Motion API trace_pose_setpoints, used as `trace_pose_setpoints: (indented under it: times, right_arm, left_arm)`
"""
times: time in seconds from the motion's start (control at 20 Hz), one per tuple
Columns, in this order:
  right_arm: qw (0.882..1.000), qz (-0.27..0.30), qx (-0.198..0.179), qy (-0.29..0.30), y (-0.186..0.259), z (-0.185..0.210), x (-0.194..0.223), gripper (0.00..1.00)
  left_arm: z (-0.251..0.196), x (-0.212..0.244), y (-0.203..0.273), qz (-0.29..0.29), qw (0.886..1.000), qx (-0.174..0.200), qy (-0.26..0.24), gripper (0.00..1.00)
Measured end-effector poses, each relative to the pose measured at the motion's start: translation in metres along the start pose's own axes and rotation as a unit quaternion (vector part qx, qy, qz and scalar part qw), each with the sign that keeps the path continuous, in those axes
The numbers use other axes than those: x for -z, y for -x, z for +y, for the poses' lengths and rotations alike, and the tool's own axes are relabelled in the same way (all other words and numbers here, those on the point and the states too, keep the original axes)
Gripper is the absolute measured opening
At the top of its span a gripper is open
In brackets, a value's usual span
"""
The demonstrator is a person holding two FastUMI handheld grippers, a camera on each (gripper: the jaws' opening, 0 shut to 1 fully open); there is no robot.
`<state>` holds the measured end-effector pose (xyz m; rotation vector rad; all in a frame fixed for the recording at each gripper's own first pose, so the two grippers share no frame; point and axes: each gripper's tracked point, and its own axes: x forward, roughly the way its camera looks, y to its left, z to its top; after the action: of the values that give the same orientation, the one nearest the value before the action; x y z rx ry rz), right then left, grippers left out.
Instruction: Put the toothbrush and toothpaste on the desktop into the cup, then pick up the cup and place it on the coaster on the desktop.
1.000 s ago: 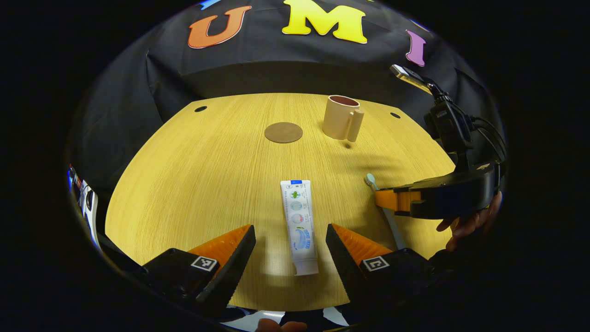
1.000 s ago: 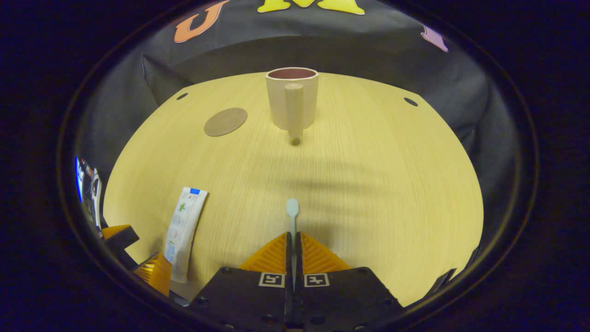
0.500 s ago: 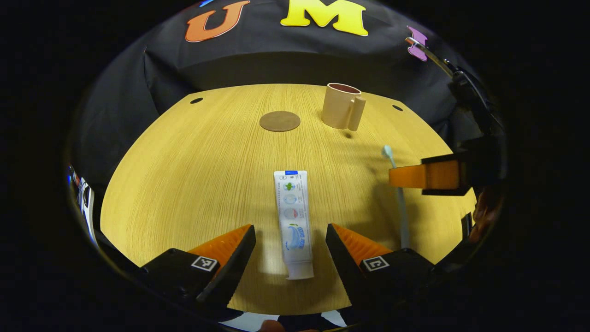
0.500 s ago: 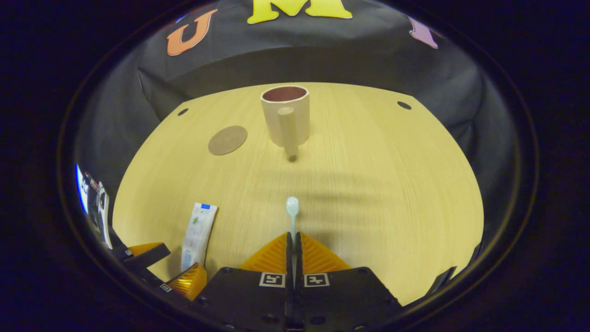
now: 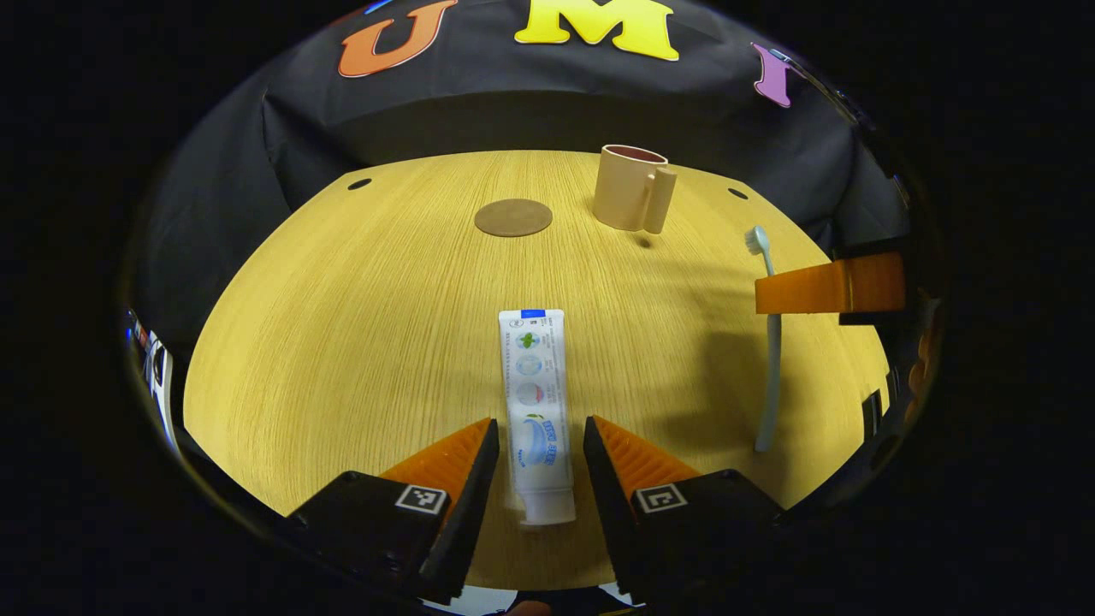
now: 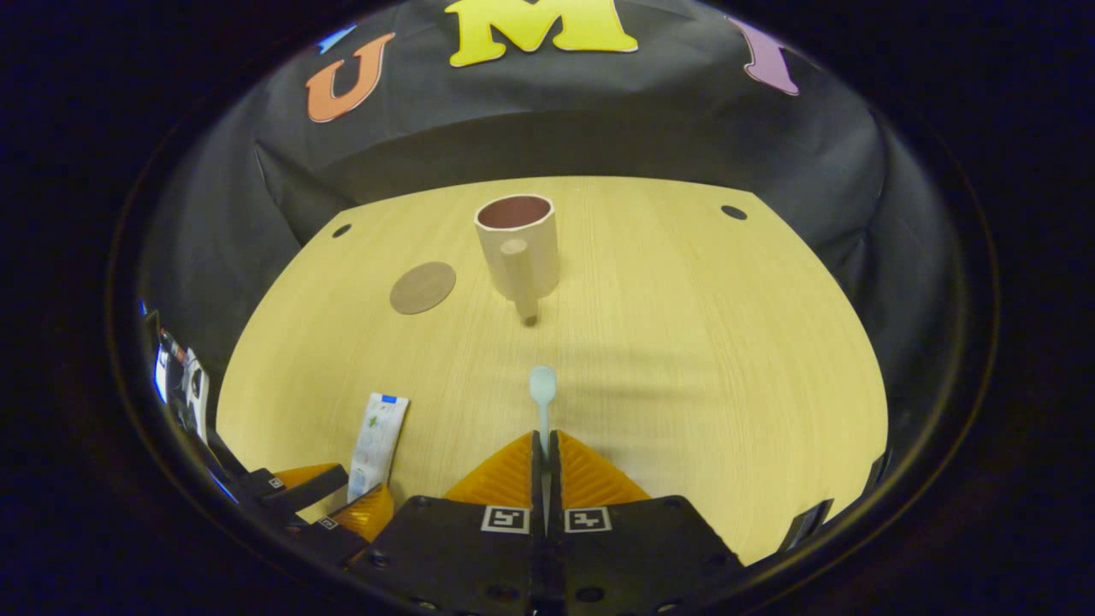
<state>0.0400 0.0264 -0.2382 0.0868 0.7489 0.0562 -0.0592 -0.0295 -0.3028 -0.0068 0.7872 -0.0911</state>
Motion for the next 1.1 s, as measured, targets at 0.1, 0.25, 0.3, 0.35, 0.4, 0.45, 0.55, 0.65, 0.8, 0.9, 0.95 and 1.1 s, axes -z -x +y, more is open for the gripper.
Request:
trace_pose_setpoints:
  times: [0.1, 0.25, 0.3, 0.35, 0.4, 0.45, 0.55, 0.65, 0.8, 0.9, 0.95, 1.1]
  right_arm:
    - [1.000, -0.003, 0.000, 0.000, 0.002, -0.002, -0.002, 0.00]
    - [1.000, -0.007, -0.001, -0.001, 0.005, -0.003, -0.004, 0.00]
    - [1.000, -0.008, -0.001, -0.002, 0.007, -0.004, -0.004, 0.00]
    - [1.000, -0.008, -0.002, -0.002, 0.009, -0.005, -0.005, 0.00]
    - [1.000, -0.009, -0.003, -0.002, 0.011, -0.005, -0.006, 0.00]
    - [1.000, -0.011, -0.004, -0.003, 0.014, -0.004, -0.008, 0.00]
    - [1.000, -0.017, -0.010, -0.003, 0.020, -0.004, -0.012, 0.00]
    - [0.999, -0.031, -0.015, -0.002, 0.033, -0.004, -0.020, 0.00]
    - [0.998, -0.051, -0.020, 0.002, 0.043, 0.001, -0.040, 0.00]
    - [0.997, -0.068, -0.026, 0.003, 0.050, 0.005, -0.059, 0.00]
    - [0.997, -0.075, -0.029, 0.000, 0.053, 0.006, -0.069, 0.00]
    - [0.994, -0.105, -0.039, -0.010, 0.057, 0.010, -0.111, 0.00]
  left_arm:
    - [0.002, 0.002, -0.001, 0.003, 1.000, -0.004, 0.001, 0.62]
    - [0.002, 0.004, -0.003, 0.009, 1.000, -0.003, 0.006, 0.54]
    - [0.003, 0.004, -0.004, 0.009, 1.000, -0.003, 0.005, 0.48]
    - [0.002, 0.003, -0.004, 0.010, 1.000, -0.001, 0.004, 0.47]
    - [0.002, 0.002, -0.003, 0.010, 1.000, 0.001, 0.007, 0.44]
    - [0.002, 0.001, -0.002, 0.011, 1.000, 0.004, 0.010, 0.42]
    - [0.003, -0.003, 0.001, 0.002, 1.000, 0.005, 0.007, 0.39]
    - [0.001, -0.016, 0.006, -0.019, 1.000, 0.009, 0.000, 0.38]
    - [0.001, -0.032, 0.014, -0.046, 0.999, 0.014, -0.003, 0.35]
    - [0.001, -0.047, 0.020, -0.063, 0.998, 0.016, 0.000, 0.35]
    - [0.002, -0.055, 0.022, -0.072, 0.997, 0.017, 0.002, 0.35]
    - [0.008, -0.083, 0.033, -0.103, 0.994, 0.019, 0.014, 0.35]
